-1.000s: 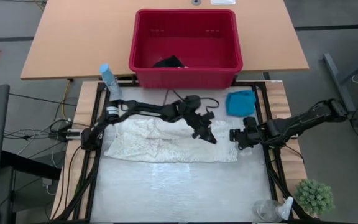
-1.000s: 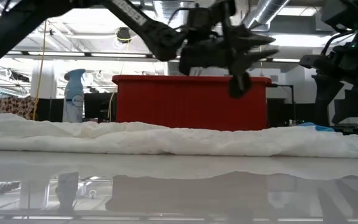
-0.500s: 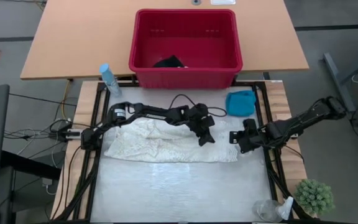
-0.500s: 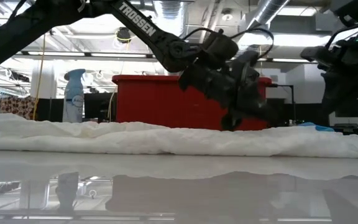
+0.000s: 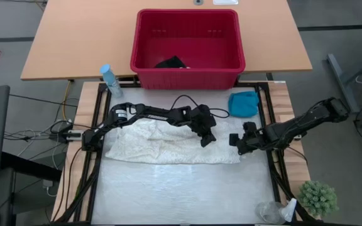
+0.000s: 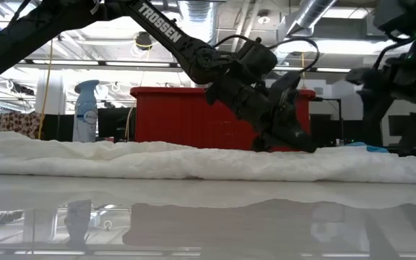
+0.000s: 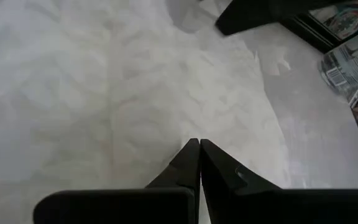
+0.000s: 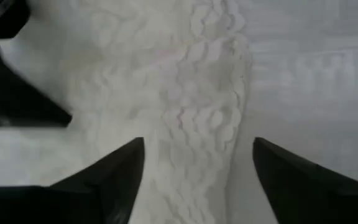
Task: Fold laundry
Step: Fold the white blouse
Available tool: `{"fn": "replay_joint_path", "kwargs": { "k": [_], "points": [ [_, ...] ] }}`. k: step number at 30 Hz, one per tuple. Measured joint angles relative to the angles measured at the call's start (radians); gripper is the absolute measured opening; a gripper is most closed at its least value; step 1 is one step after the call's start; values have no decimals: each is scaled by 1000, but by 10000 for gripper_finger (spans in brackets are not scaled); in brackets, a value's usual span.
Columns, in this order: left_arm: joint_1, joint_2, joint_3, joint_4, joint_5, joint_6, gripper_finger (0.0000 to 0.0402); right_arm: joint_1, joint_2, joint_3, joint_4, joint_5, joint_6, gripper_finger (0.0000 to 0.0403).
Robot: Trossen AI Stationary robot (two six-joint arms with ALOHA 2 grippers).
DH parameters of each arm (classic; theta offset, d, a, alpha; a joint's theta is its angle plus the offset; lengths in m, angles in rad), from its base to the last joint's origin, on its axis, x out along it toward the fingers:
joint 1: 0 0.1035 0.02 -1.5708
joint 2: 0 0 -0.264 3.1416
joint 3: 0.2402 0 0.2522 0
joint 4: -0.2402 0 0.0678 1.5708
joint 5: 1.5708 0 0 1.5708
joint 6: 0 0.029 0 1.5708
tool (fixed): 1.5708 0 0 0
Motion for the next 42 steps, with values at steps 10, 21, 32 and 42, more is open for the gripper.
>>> {"fn": "replay_joint_path", "kwargs": {
  "k": [10,21,32,42],
  "points": [
    [0,0,0,-15,-20,36,0,-71,187,0,148,-35,-50,361],
    [-3,0,0,-55,-33,93,0,-147,308,5,196,-94,-117,358],
    [-1,0,0,-70,-43,116,0,-200,360,8,198,-172,-146,264],
    [40,-14,-1,-111,91,59,0,-205,366,2,284,-210,-162,128]
  ]
}}
